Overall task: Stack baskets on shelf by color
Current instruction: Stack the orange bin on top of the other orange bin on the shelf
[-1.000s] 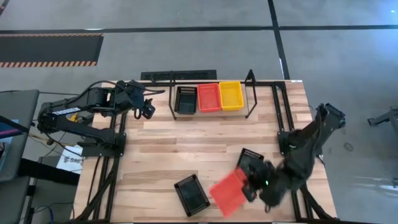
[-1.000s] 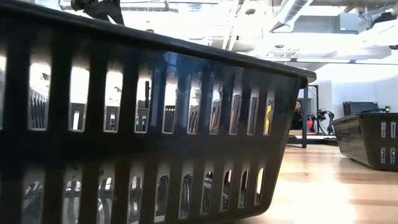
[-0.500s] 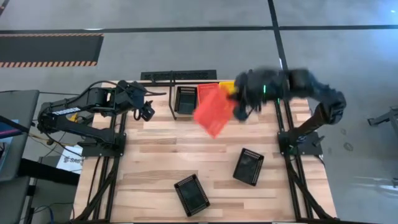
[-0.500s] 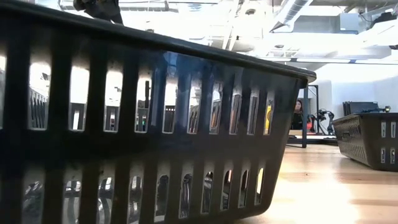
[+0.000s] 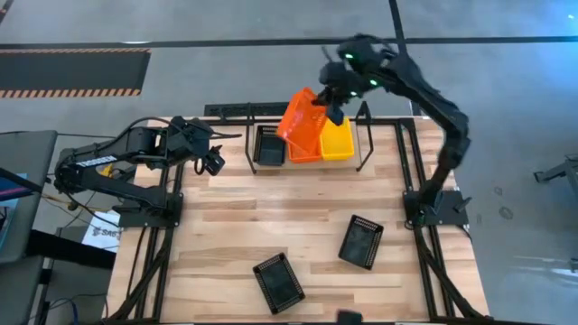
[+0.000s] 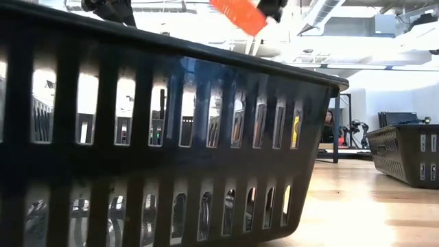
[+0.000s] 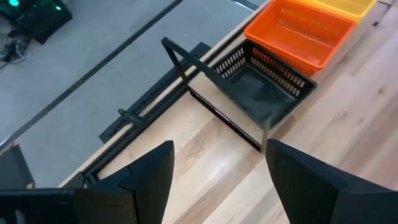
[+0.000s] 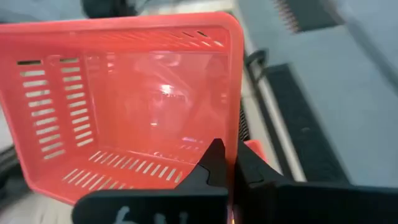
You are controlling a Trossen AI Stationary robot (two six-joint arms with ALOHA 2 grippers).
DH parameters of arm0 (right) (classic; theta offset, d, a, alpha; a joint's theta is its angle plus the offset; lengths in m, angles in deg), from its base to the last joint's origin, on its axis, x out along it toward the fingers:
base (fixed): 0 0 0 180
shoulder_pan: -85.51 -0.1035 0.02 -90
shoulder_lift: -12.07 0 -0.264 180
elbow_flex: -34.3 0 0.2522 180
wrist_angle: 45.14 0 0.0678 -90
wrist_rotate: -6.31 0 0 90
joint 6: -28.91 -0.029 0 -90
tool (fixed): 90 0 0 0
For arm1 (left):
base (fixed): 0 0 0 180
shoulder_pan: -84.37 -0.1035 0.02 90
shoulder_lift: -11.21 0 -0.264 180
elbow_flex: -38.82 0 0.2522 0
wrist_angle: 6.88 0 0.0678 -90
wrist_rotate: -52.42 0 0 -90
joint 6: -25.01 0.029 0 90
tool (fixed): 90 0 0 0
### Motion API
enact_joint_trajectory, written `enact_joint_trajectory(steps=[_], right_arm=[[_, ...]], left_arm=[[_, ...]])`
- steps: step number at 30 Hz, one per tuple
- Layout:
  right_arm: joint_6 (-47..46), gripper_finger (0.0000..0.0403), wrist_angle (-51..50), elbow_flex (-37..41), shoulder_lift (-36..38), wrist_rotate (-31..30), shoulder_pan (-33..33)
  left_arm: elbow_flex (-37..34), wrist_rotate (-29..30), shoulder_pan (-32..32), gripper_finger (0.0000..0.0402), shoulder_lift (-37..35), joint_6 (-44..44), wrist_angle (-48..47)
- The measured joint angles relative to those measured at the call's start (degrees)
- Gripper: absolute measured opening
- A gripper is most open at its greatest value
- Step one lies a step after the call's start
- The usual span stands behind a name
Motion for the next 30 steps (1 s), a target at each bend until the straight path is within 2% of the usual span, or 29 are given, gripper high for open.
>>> enact_joint_trajectory(steps=[2, 4, 6, 9, 11, 14, 17, 26, 30], right_arm=[[3.7, 0.0004, -1.5, 0.0, -3.3, 4.5, 2.7], [8.1, 0.0004, -6.2, -1.3, -6.9, 5.8, 4.7], [13.4, 0.0004, -12.2, -3.9, -10.8, 4.2, 6.1], [19.5, 0.0004, -19.7, -7.7, -17.0, -2.1, 6.7], [20.4, 0.0004, -16.9, -7.9, -19.3, -2.7, 7.2], [23.3, 0.0004, -13.0, -10.1, -21.2, -0.3, 7.2], [25.8, 0.0004, -12.7, -12.1, -23.1, -0.1, 6.7], [32.4, 0.0003, -12.8, -11.5, -25.0, 0.3, 4.9], [33.4, 0.0003, -8.8, -11.7, -24.6, 0.2, 4.3]], left_arm=[[0.0, 0.2, 0.0, 0.0242, 0.0, -0.3, 0.0], [0.0, 0.6, 0.0, 0.0242, 0.0, -0.5, 0.0], [0.0, 0.6, 0.0, 0.0242, 0.0, -0.4, 0.0], [0.0, 0.6, 0.0, 0.0242, 0.0, -0.6, 0.0], [0.0, 0.6, 0.0, 0.0242, 0.0, -1.4, 0.0], [0.0, 0.8, 0.0, 0.0242, 0.0, -2.1, 0.0], [0.0, 2.3, 0.0, 0.0242, 0.0, -2.5, 0.0], [0.0, 3.7, 0.0, 0.0242, 0.0, -4.1, 0.0], [0.0, 3.7, 0.0, 0.0242, 0.0, -4.1, 0.0]])
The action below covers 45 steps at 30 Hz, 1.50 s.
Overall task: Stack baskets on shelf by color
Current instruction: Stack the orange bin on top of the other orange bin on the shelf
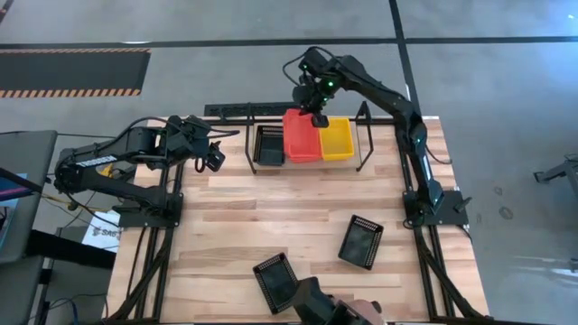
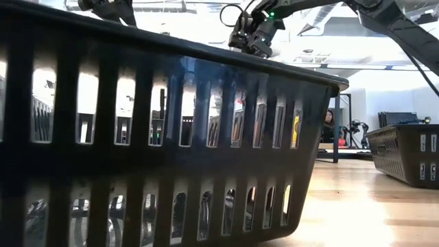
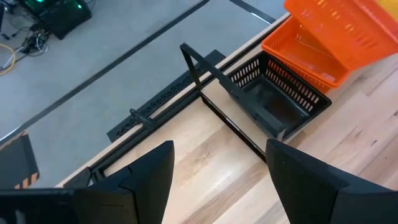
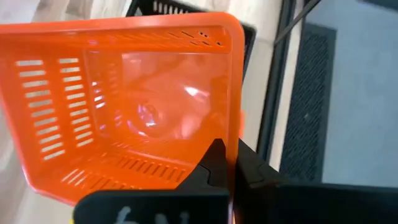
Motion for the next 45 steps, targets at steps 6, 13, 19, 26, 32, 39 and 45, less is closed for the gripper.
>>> enact_joint_trajectory(steps=[6, 13, 19, 26, 32, 39, 45], right_arm=[[0.3, 0.0003, 4.5, -0.1, -1.0, -1.6, 0.1], [1.1, 0.0003, -0.8, 0.1, -4.6, -9.3, 0.8], [1.4, 0.0003, 0.6, 0.0, -4.7, -10.2, 1.7], [0.7, 0.0003, -3.9, 0.1, -4.8, -10.7, 1.4], [0.2, 0.0003, -4.2, 0.1, -4.8, -10.7, 0.8], [0.0, 0.0003, -4.6, 0.1, -4.8, -9.1, -0.8], [0.0, 0.0003, -6.0, 0.1, -4.8, -9.0, -1.9]], left_arm=[[0.0, -0.1, 0.0, 0.0242, 0.0, 0.0, 0.0], [0.0, -0.6, 0.0, 0.0242, 0.0, 0.0, 0.0], [0.0, -0.5, 0.0, 0.0242, 0.0, 0.1, 0.0], [0.0, -0.1, 0.0, 0.0242, 0.0, 0.4, 0.0], [0.0, 0.0, 0.0, 0.0242, 0.0, 0.6, 0.0], [0.0, 0.0, 0.0, 0.0242, 0.0, 0.6, 0.0], [0.0, 0.0, 0.0, 0.0242, 0.0, 0.6, 0.0]])
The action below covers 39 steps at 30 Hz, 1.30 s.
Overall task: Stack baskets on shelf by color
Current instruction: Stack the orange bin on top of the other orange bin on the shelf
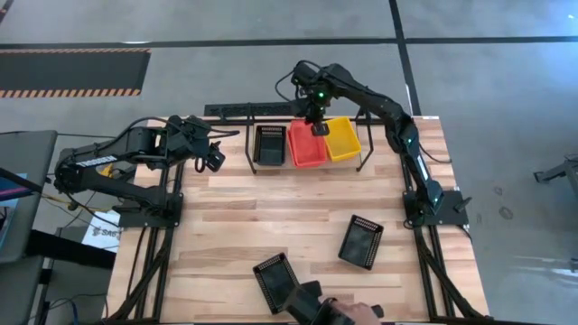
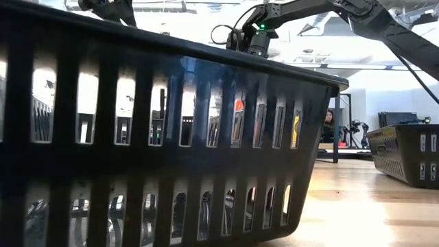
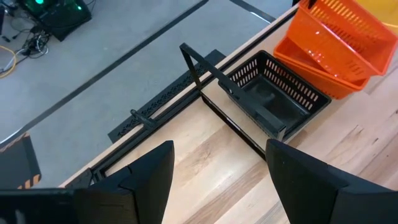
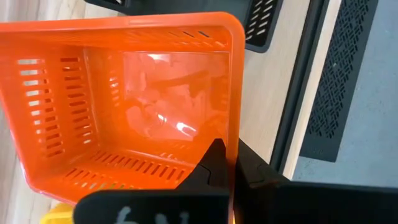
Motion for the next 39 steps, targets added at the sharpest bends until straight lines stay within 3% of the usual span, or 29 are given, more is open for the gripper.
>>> enact_joint_trajectory(steps=[14, 26, 33, 39], right_arm=[[-3.2, 0.0006, -1.7, 0.0, 0.0, -0.1, -0.4], [-5.1, 0.0050, 1.4, 0.0, 0.0, -0.3, -0.4], [-8.0, 0.0055, 2.4, 0.0, 0.0, -0.5, -0.4], [-8.0, 0.0056, 3.0, 0.1, 1.0, -6.4, -0.7]], left_arm=[[0.0, 0.0, 0.0, 0.0242, 0.0, 0.0, 0.0], [0.0, -0.4, 0.0, 0.0242, 0.0, 1.4, 0.0], [0.0, -0.4, 0.0, 0.0242, 0.0, 1.4, 0.0], [0.0, -0.4, 0.0, 0.0242, 0.0, 1.4, 0.0]])
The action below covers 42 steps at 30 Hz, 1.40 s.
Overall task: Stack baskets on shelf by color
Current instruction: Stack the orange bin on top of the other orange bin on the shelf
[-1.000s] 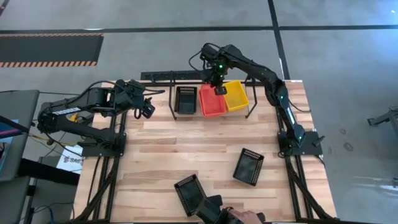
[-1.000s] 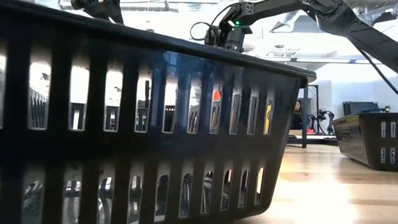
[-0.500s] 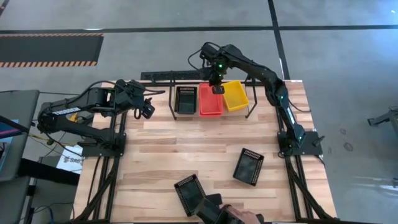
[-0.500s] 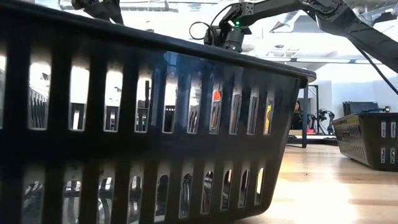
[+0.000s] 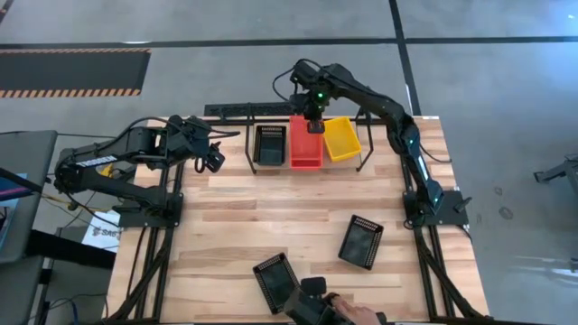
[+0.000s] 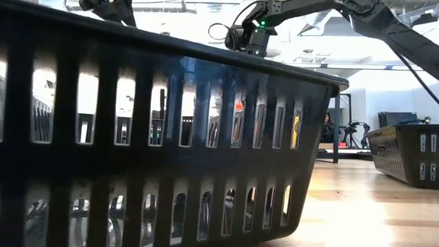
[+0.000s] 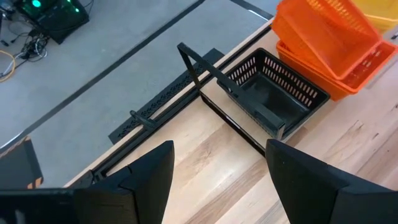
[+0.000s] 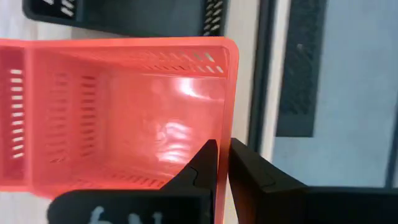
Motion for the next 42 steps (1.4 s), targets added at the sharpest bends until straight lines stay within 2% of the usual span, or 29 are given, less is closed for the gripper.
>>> enact_joint_trajectory(steps=[9, 13, 24, 30, 36, 42], right_arm=[[-0.6, 0.0057, 1.0, 0.0, 6.6, 0.7, -1.1], [-1.2, 0.0056, -0.5, -0.1, 6.7, 4.5, -1.1], [-2.1, 0.0053, 1.9, 1.0, 6.6, 4.7, -0.2], [-2.8, 0.0008, 1.4, 1.0, 3.5, 4.4, 2.0], [-3.6, 0.0004, 1.8, 1.0, -1.4, 4.1, 2.1], [-3.6, 0.0003, 2.3, 1.0, -3.0, 4.2, 0.8]], left_arm=[[0.0, 0.3, 0.0, 0.0242, 0.0, 0.0, 0.0], [0.0, 0.3, 0.0, 0.0242, 0.0, 0.0, 0.0], [0.0, 0.0, 0.0, 0.0242, 0.0, -0.5, 0.0], [0.0, -0.1, 0.0, 0.0242, 0.0, -0.6, 0.0], [0.0, -0.2, 0.0, 0.0242, 0.0, -1.2, 0.0], [0.0, -0.1, 0.0, 0.0242, 0.0, -1.3, 0.0]])
